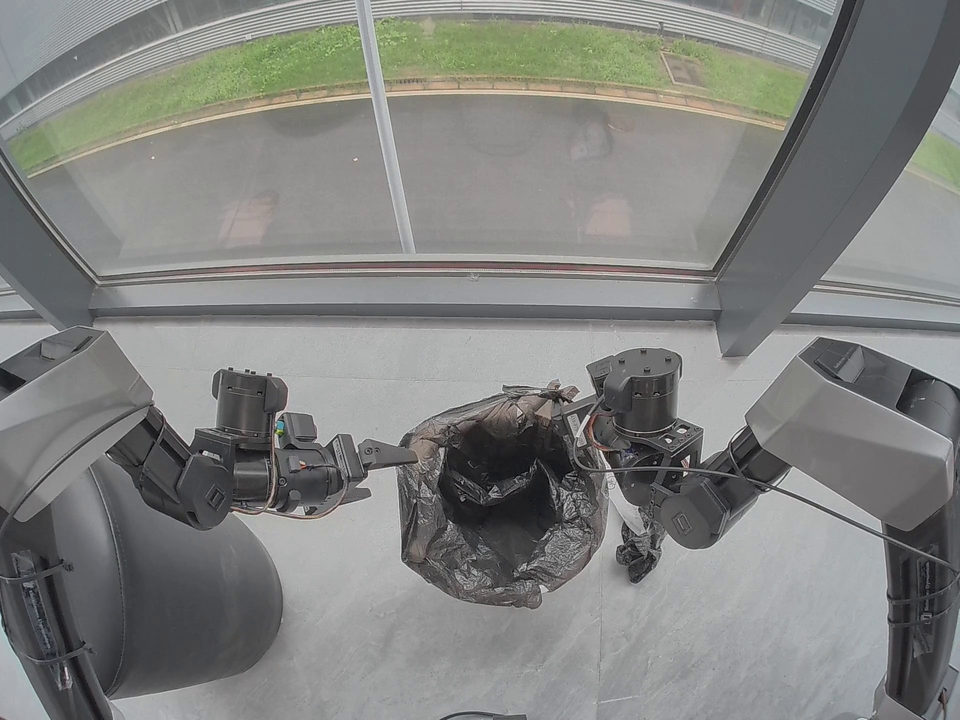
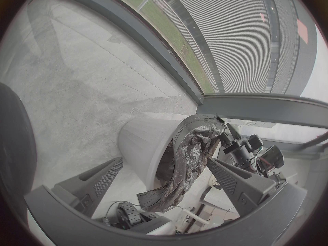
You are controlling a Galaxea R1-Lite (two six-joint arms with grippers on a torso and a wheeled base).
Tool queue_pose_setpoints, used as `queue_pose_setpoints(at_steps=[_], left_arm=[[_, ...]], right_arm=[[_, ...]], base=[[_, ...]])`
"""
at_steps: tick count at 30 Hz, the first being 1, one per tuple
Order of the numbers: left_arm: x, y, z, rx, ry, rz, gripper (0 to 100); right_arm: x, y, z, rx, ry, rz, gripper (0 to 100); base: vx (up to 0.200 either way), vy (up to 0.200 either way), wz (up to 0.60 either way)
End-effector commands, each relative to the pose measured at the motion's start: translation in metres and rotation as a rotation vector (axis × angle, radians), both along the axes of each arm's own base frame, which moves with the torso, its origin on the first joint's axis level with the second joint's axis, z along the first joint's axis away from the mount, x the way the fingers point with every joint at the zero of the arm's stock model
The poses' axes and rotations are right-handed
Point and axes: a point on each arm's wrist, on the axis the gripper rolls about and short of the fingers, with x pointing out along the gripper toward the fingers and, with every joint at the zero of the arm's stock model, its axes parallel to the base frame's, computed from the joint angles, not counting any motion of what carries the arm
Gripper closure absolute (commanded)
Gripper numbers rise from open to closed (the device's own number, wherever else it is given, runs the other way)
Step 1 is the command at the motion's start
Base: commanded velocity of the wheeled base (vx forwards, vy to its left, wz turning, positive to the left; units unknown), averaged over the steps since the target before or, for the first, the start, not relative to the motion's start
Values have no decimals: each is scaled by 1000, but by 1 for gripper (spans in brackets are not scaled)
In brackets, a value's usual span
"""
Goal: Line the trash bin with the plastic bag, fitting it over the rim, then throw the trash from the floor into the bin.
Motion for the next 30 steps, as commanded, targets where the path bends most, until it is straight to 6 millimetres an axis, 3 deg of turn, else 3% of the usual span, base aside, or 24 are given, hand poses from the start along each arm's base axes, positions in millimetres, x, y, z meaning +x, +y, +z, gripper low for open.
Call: queue_pose_setpoints(at_steps=[1,9,23,30], left_arm=[[-11,13,7,39,-38,2,0],[-32,20,19,174,-168,14,0],[3,11,-12,211,-265,54,0],[10,8,-11,208,-284,52,0]], right_arm=[[1,1,-3,0,1,0,0],[-1,2,-3,2,3,4,0],[2,3,-12,6,-4,1,0],[3,3,-11,6,-6,0,0]], base=[[0,0,0],[0,0,0],[0,0,0],[0,0,0]])
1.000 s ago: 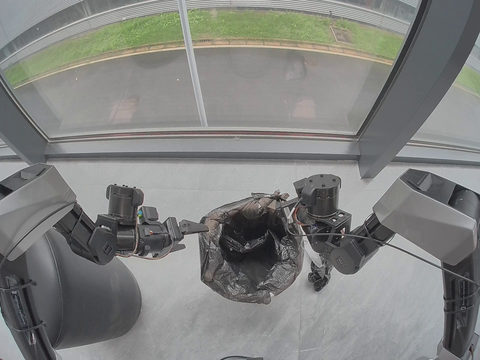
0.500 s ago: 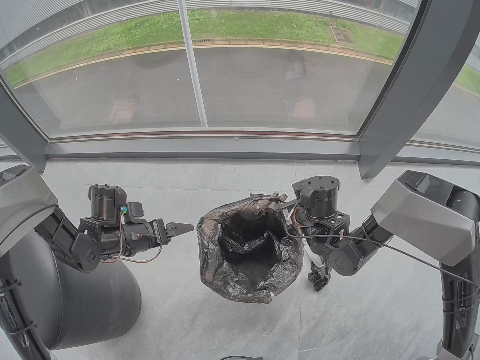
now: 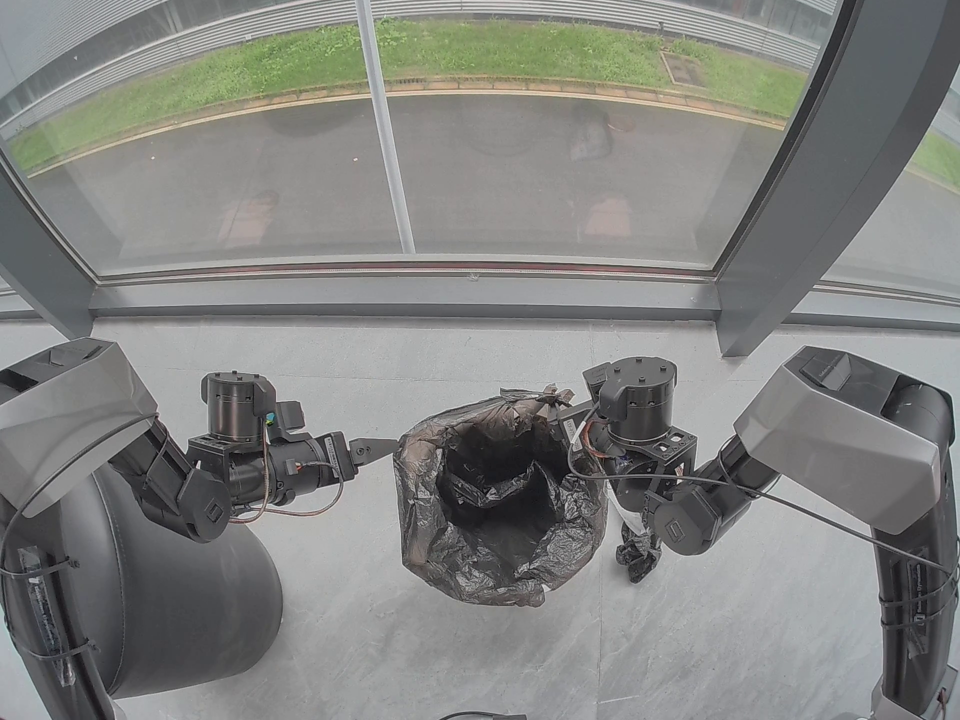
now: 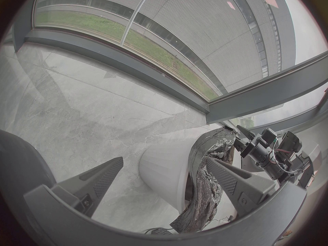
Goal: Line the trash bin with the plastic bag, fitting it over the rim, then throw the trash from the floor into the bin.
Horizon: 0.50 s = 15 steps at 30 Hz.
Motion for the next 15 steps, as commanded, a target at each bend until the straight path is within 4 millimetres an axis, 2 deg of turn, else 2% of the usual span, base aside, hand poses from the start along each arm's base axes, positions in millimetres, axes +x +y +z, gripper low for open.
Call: queue_pose_setpoints(at_steps=[1,9,15], left_arm=[[3,-3,-7,2,11,-6,0],[11,-14,-6,0,-6,-25,0],[19,-21,-15,18,3,-15,0]], right_arm=[[1,0,-2,-3,3,-1,0],[1,0,-2,-1,2,-2,0],[1,0,-3,-2,3,-2,0]], base=[[0,0,0],[0,0,0],[0,0,0]])
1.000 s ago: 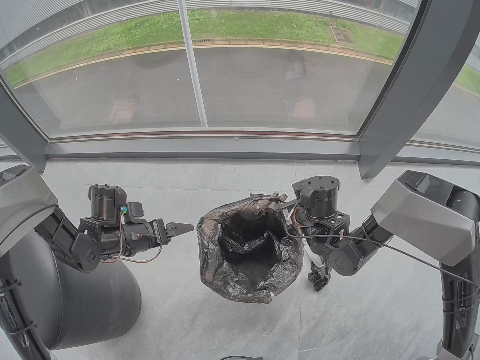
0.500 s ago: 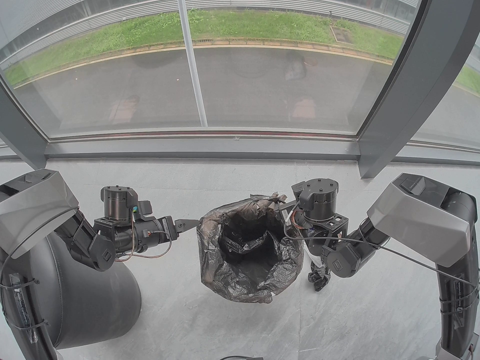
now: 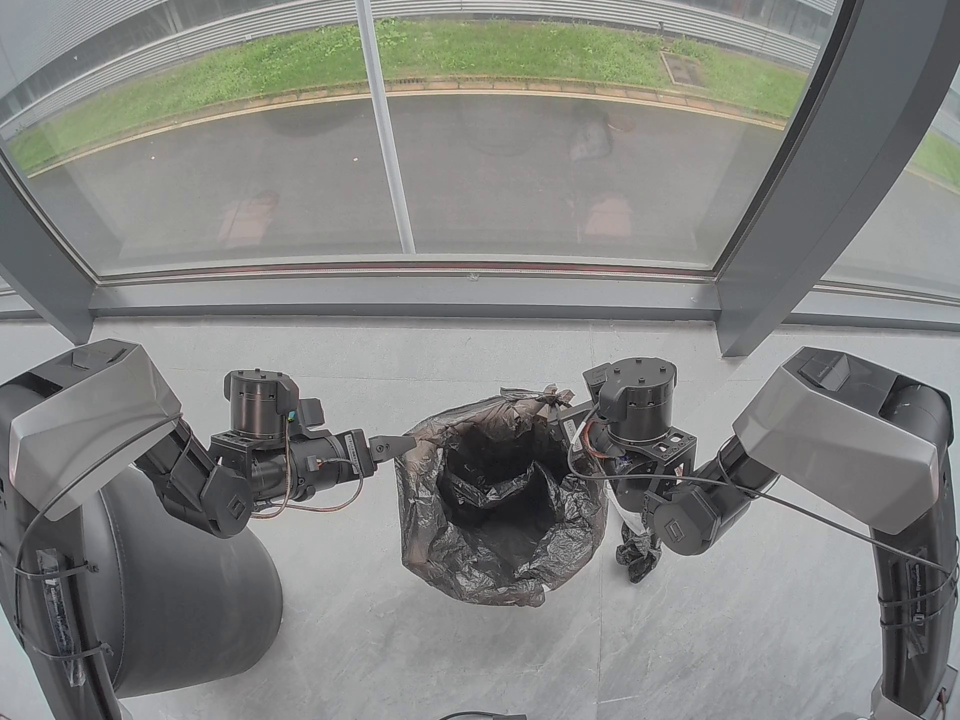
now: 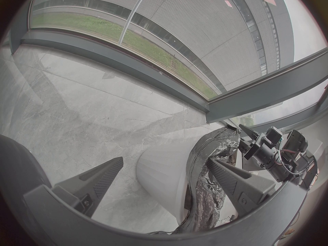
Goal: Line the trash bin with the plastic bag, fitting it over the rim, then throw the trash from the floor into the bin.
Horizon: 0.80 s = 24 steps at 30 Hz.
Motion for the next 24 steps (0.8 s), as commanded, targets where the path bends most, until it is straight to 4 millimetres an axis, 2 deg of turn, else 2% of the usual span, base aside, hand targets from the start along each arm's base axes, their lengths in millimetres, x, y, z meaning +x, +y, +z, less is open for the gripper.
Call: queue_pose_setpoints(at_steps=[1,12,24], left_arm=[[6,-5,-10,9,17,1,0],[22,-7,-13,36,-2,57,0],[24,-8,-19,50,4,79,0]], right_arm=[[0,1,-4,-4,5,0,0],[2,1,-1,10,-14,0,0],[11,7,-3,24,-36,-1,0]], base=[[0,0,0],[0,0,0],[0,0,0]])
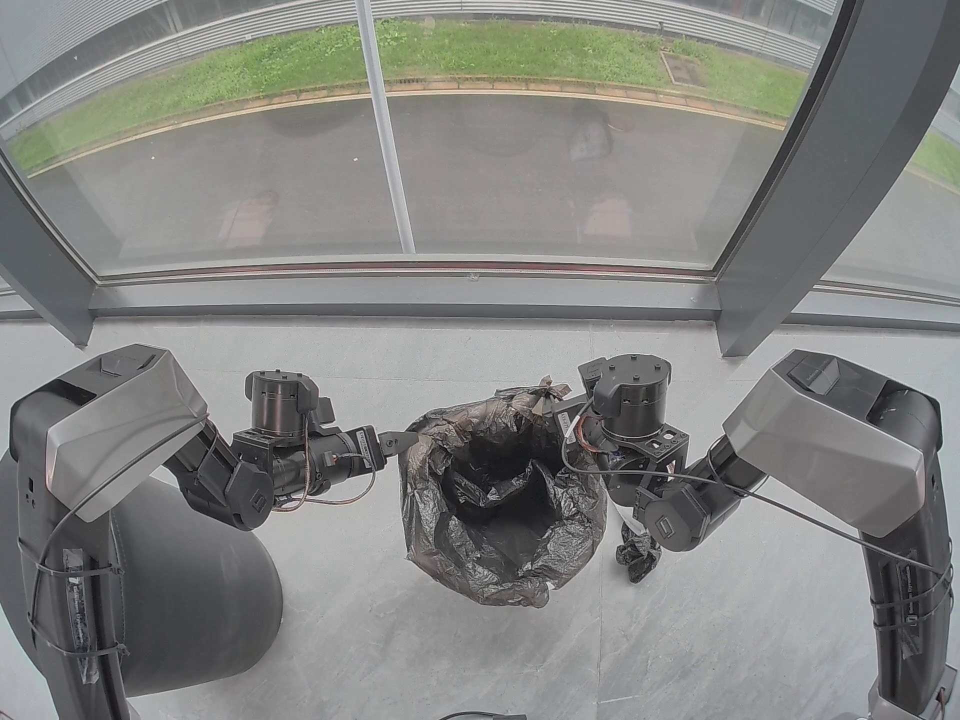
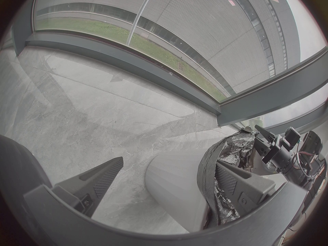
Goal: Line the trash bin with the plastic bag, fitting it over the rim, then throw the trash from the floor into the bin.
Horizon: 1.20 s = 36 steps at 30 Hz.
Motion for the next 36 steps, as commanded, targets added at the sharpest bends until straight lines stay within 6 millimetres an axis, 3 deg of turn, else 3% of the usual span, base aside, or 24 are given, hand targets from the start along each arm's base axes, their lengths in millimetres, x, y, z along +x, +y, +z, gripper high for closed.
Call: queue_pose_setpoints(at_steps=[1,7,18,36], left_arm=[[0,0,-3,1,7,0,0],[0,0,-7,4,16,0,0],[0,-1,-20,7,49,0,0],[-8,-8,-37,24,105,-17,0]], right_arm=[[3,1,-2,3,-5,-4,0],[6,1,-3,1,-5,-8,0],[24,-6,-29,-13,17,-40,0],[28,-9,-40,-17,29,-50,0]], base=[[0,0,0],[0,0,0],[0,0,0],[0,0,0]])
